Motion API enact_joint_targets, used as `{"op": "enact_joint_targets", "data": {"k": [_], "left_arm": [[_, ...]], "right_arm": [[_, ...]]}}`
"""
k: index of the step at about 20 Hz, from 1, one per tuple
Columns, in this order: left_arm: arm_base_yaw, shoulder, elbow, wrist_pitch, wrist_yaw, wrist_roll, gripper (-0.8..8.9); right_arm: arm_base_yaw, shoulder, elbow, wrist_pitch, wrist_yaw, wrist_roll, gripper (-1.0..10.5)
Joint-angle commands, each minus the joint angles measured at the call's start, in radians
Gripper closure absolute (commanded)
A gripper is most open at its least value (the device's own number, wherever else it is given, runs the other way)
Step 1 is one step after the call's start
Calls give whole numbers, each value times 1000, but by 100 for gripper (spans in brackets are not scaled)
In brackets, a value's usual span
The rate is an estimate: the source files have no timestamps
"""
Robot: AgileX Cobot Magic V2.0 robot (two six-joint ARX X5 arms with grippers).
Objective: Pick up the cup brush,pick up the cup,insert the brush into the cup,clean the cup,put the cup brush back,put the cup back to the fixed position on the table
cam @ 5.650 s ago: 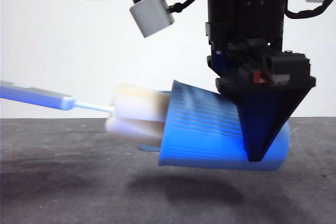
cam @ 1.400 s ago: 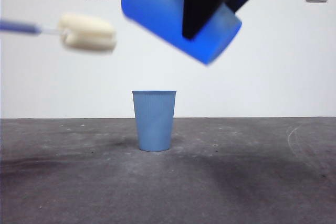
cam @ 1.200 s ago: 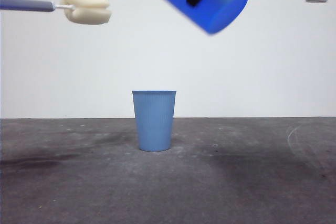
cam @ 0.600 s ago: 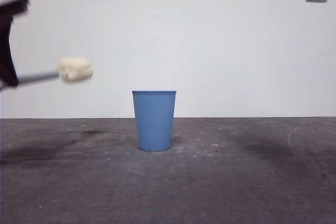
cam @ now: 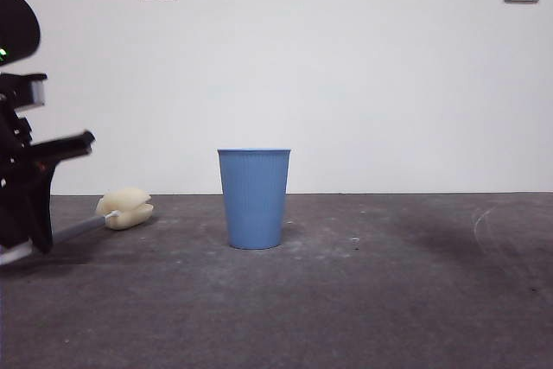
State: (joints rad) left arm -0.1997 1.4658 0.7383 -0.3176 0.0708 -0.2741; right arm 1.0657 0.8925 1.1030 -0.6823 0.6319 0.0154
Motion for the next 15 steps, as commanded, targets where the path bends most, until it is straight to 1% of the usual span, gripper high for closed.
{"op": "enact_joint_targets", "data": {"k": [1, 2, 5, 6, 8, 9, 10, 12, 15], "left_arm": [[-28, 34, -8, -6, -105, -23, 822], [-39, 43, -8, -8, -126, -22, 822], [-51, 51, -8, 10, -126, -39, 802], [-51, 48, -8, 11, -123, -39, 753], [-51, 44, -8, 6, -119, -39, 543], [-51, 40, -8, -3, -116, -39, 468], [-50, 32, -8, -13, -116, -39, 427], [-50, 9, -8, -27, -115, -37, 427], [-48, -51, -8, -46, -89, -35, 427]], "right_arm": [[0, 0, -2, 25, 6, 14, 963], [0, 0, -2, 27, 6, 15, 963], [0, 0, -3, 25, 6, 15, 963], [0, 0, -3, 24, 6, 15, 963], [0, 0, -3, 24, 6, 15, 963], [0, 0, -3, 24, 6, 14, 963], [0, 0, -3, 24, 6, 14, 963], [0, 0, -3, 25, 7, 15, 963], [0, 0, -10, 37, 68, -5, 963]]}}
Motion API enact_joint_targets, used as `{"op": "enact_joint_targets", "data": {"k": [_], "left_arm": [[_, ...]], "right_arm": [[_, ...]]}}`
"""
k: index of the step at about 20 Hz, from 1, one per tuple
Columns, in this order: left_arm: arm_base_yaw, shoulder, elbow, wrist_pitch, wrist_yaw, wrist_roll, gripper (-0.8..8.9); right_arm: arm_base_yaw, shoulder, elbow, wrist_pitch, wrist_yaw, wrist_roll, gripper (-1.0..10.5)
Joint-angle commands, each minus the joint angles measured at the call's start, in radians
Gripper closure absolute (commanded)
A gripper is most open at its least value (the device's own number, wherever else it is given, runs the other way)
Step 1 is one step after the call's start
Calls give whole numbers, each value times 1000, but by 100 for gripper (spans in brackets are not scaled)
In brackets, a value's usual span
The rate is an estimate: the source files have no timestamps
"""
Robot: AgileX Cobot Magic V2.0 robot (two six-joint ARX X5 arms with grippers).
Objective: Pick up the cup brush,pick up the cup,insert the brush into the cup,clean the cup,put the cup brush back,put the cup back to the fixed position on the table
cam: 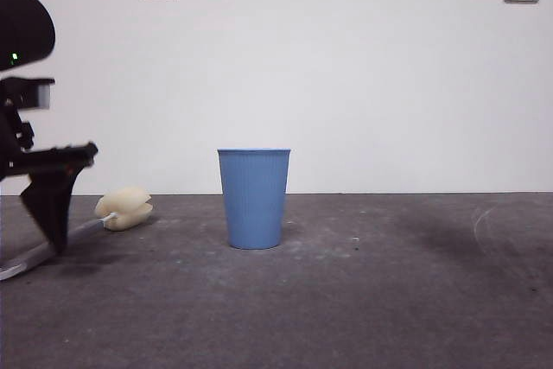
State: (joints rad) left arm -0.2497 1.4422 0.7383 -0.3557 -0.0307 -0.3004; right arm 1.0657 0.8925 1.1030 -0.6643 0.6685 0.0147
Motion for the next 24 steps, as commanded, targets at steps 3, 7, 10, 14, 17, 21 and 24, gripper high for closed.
{"op": "enact_joint_targets", "data": {"k": [3, 7, 10, 14, 17, 21, 24], "left_arm": [[1, -139, -8, -41, 16, -2, 427], [1, -343, -8, -85, 83, 14, 427], [1, -503, -8, -147, 126, 29, 427], [1, -672, -8, -206, 143, 47, 427], [1, -742, -8, -212, 167, 47, 428], [1, -756, -8, -216, 196, 47, 428], [0, -755, -8, -217, 196, 56, 428]], "right_arm": [[-6, -1, -87, 167, 58, -53, 964], [-81, 0, -295, 496, 17, -90, 963], [-173, 0, -460, 730, -35, -64, 963], [-348, 31, -649, 979, -194, -32, 963], [-469, 134, -736, 1142, -338, -6, 963], [-546, 370, -755, 1369, -436, -16, 963], [-589, 564, -747, 1550, -485, -15, 963]]}}
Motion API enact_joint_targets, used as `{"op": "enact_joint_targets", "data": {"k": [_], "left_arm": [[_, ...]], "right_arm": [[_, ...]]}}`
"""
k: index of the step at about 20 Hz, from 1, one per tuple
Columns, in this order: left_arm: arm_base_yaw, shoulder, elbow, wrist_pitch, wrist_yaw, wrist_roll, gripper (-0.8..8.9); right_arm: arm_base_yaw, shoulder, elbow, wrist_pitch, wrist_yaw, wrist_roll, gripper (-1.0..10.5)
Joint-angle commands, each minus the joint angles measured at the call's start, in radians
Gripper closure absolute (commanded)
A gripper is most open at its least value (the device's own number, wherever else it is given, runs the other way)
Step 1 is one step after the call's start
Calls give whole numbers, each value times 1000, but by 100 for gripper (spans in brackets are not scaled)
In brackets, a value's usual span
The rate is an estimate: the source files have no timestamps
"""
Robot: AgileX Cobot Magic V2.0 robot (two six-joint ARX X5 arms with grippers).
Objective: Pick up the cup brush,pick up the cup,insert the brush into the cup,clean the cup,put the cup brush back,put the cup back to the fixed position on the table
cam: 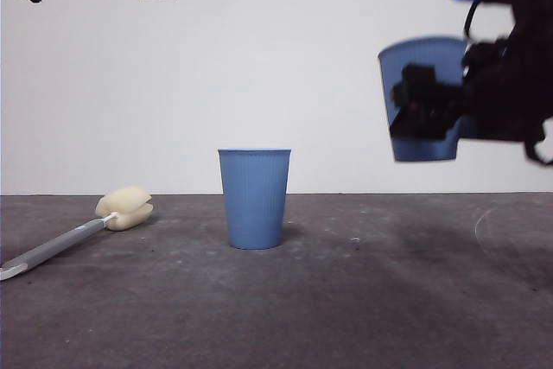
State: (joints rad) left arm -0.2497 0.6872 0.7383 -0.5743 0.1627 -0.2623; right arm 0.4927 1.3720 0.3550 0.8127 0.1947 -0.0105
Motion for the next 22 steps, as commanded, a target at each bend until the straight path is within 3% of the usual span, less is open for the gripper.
{"op": "enact_joint_targets", "data": {"k": [1, 5, 10, 19, 22], "left_arm": [[0, 0, -8, 1, 2, 31, 428], [0, 0, -8, -8, 2, 48, 428], [0, 0, -8, -9, 2, 63, 428], [0, 0, -8, -9, 1, 73, 428], [0, 2, -8, -9, 1, 76, 428]], "right_arm": [[-31, 146, 10, 116, -25, 10, 963], [-63, 344, 72, 242, -92, 10, 963], [-62, 448, 166, 241, -118, -16, 963], [-62, 563, 181, 240, -163, -50, 963], [-62, 563, 180, 193, -166, -42, 866]]}}
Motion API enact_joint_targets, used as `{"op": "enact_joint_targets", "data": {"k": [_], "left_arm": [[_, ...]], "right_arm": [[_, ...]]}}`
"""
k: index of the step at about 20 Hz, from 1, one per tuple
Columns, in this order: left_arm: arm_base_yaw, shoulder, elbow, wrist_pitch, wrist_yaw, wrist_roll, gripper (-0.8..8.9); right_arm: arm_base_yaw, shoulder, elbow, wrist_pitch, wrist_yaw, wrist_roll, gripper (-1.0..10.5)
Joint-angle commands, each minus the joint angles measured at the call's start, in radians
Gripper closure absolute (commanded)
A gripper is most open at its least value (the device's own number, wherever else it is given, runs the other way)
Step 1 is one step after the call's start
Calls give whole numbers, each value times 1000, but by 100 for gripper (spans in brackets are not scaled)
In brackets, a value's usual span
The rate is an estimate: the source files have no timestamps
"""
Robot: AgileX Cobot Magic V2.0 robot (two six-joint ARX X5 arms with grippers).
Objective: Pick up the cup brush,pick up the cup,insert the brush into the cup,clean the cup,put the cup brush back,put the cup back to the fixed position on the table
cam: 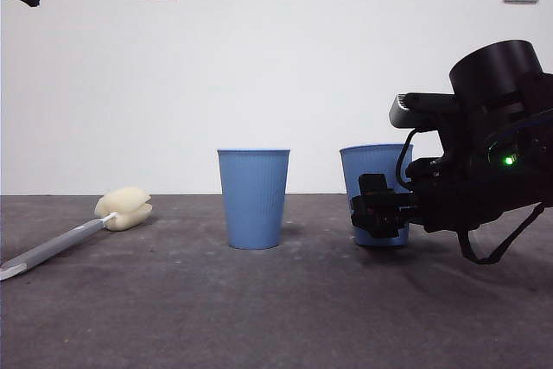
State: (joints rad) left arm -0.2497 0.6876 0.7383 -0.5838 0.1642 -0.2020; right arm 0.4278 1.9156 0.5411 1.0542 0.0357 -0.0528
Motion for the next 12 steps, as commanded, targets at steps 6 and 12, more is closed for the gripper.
{"op": "enact_joint_targets", "data": {"k": [6, 12], "left_arm": [[0, 22, -8, -3, 0, 16, 428], [0, 30, -8, -6, 0, 16, 428]], "right_arm": [[3, 16, -6, -165, -19, 0, 684], [4, -73, -6, -257, -29, 5, 532]]}}
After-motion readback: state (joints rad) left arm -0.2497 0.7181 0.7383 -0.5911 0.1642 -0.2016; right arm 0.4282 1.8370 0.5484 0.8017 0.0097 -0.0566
